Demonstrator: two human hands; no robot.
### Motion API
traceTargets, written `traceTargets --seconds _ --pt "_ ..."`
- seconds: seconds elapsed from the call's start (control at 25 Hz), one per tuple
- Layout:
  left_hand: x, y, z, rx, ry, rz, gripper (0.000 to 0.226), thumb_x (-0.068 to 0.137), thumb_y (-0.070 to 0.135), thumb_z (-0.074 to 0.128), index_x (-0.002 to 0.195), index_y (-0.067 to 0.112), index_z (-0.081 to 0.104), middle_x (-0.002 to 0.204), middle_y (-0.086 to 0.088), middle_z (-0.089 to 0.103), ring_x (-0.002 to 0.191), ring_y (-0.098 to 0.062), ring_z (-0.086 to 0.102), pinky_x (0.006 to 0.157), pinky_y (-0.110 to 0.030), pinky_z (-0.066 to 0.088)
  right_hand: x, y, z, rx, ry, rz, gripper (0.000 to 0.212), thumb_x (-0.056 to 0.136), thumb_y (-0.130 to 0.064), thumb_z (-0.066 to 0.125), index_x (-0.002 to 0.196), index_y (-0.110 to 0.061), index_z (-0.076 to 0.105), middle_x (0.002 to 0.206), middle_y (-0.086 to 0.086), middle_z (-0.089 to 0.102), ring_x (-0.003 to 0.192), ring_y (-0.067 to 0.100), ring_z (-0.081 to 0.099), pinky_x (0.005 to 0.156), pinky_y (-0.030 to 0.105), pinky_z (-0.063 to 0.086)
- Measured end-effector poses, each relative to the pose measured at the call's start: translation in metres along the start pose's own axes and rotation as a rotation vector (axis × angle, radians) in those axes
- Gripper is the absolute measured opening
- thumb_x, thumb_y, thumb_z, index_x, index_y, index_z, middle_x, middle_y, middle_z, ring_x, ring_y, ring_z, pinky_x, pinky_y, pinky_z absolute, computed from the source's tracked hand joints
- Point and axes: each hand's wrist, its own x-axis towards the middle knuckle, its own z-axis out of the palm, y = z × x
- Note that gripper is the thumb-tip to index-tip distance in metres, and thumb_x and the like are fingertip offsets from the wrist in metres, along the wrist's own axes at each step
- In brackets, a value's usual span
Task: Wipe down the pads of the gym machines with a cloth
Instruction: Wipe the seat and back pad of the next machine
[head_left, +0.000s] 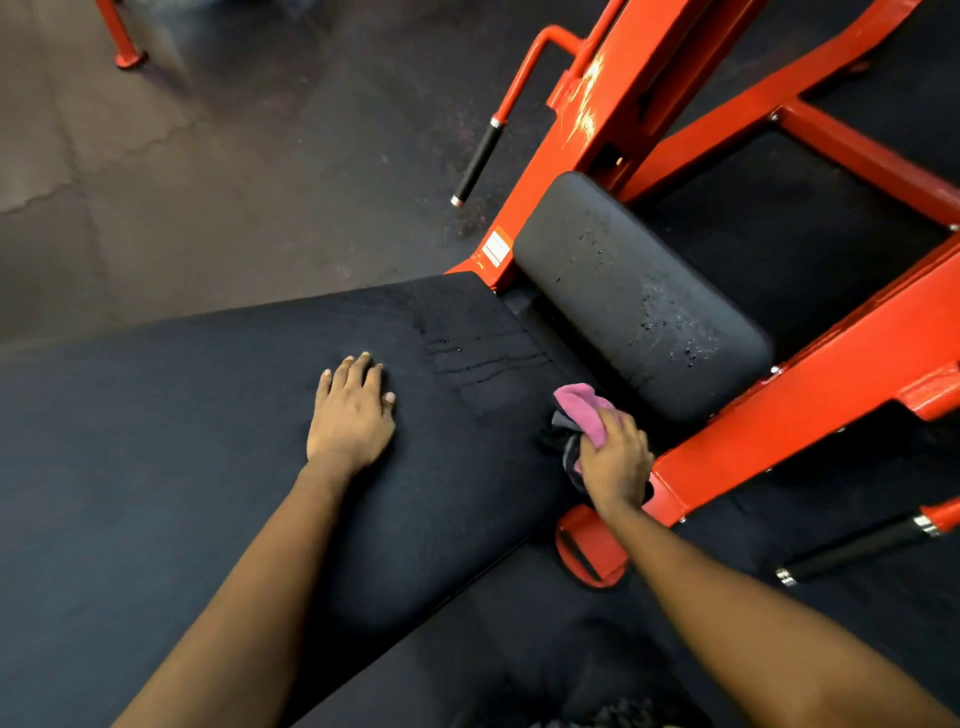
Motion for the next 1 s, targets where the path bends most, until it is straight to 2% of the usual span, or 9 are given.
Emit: traceTargets --seconds 0.12,0.24,0.4,0.48,0.6,0.72,0.8,0.92,1.0 --pt "0.0 -0.007 -0.021 -0.193 -0.1 0.051 0.038 0.102 0.013 0.046 0.138 0.002 0.051 0.15 -0.014 0.045 0.142 -0.03 0.036 0.118 -0.038 0.021 -0.048 -0.045 -0.008 0.05 0.093 -0.18 0.036 0.074 -0.029 0.05 0.1 -0.015 0.07 0.09 0.013 0.064 0.076 0.039 0.059 0.064 0.046 0.047" --pt "-0.01 -0.008 -0.044 -0.33 -0.135 0.101 0.037 0.093 -0.006 0.047 0.126 0.004 0.062 0.132 -0.014 0.062 0.125 -0.03 0.055 0.106 -0.029 0.038 -0.108 -0.1 -0.029 0.321 -0.024 -0.406 0.035 0.072 -0.028 0.056 0.1 -0.021 0.074 0.089 0.004 0.067 0.077 0.031 0.061 0.067 0.041 0.048" --pt "-0.031 0.016 -0.081 -0.505 -0.234 0.265 0.073 0.069 -0.007 0.045 0.133 0.024 0.06 0.133 0.01 0.061 0.126 -0.006 0.054 0.103 -0.007 0.031 -0.087 -0.128 -0.072 0.948 -0.296 -0.148 0.028 0.069 -0.014 0.06 0.094 -0.021 0.072 0.081 -0.012 0.07 0.074 0.005 0.064 0.072 0.029 0.052" --pt "-0.036 0.028 -0.094 -0.591 -0.31 0.331 0.067 0.07 0.009 0.051 0.131 0.038 0.058 0.13 0.02 0.062 0.122 0.003 0.055 0.106 -0.014 0.037 -0.065 -0.14 -0.095 1.238 -0.417 -0.062 0.039 0.07 -0.008 0.064 0.109 -0.008 0.07 0.089 -0.005 0.075 0.079 0.005 0.068 0.076 0.025 0.056" --pt "-0.04 0.035 -0.118 -0.649 -0.298 0.343 0.04 0.079 0.019 0.057 0.114 0.037 0.062 0.111 0.018 0.069 0.107 -0.004 0.062 0.1 -0.036 0.05 -0.043 -0.159 -0.126 1.532 -0.605 0.012 0.06 0.075 -0.011 0.071 0.133 -0.004 0.056 0.126 0.018 0.067 0.11 0.025 0.066 0.098 0.038 0.055" --pt "-0.045 0.039 -0.152 -0.674 -0.153 0.308 0.013 0.073 0.024 0.056 0.086 0.021 0.057 0.082 0.003 0.064 0.078 -0.013 0.053 0.08 -0.04 0.051 -0.029 -0.166 -0.145 1.611 -0.763 0.023 0.092 0.068 -0.042 0.089 0.143 -0.006 0.051 0.139 0.016 0.061 0.128 0.027 0.058 0.112 0.043 0.045" --pt "-0.049 0.04 -0.17 -0.651 -0.089 0.296 0.016 0.071 0.025 0.054 0.081 0.015 0.047 0.074 0.0 0.053 0.07 -0.016 0.045 0.07 -0.039 0.046 -0.024 -0.169 -0.152 1.644 -0.833 0.065 0.084 0.078 -0.055 0.078 0.143 -0.008 0.053 0.143 0.012 0.059 0.136 0.024 0.053 0.121 0.045 0.032" --pt "-0.053 0.04 -0.188 -0.65 -0.04 0.293 0.011 0.073 0.019 0.054 0.081 0.022 0.046 0.073 -0.004 0.054 0.067 -0.017 0.051 0.073 -0.046 0.053 -0.012 -0.168 -0.154 1.553 -0.921 -0.038 0.067 0.101 -0.057 0.048 0.15 -0.011 0.046 0.154 0.013 0.047 0.147 0.026 0.039 0.124 0.048 0.02" --pt "-0.052 0.04 -0.198 -0.686 -0.027 0.305 0.011 0.077 0.018 0.056 0.082 0.025 0.049 0.073 -0.001 0.057 0.066 -0.019 0.058 0.071 -0.048 0.059 -0.003 -0.168 -0.163 1.422 -0.869 -0.148 0.065 0.094 -0.056 0.061 0.145 -0.016 0.053 0.147 0.01 0.055 0.14 0.026 0.047 0.119 0.048 0.029"
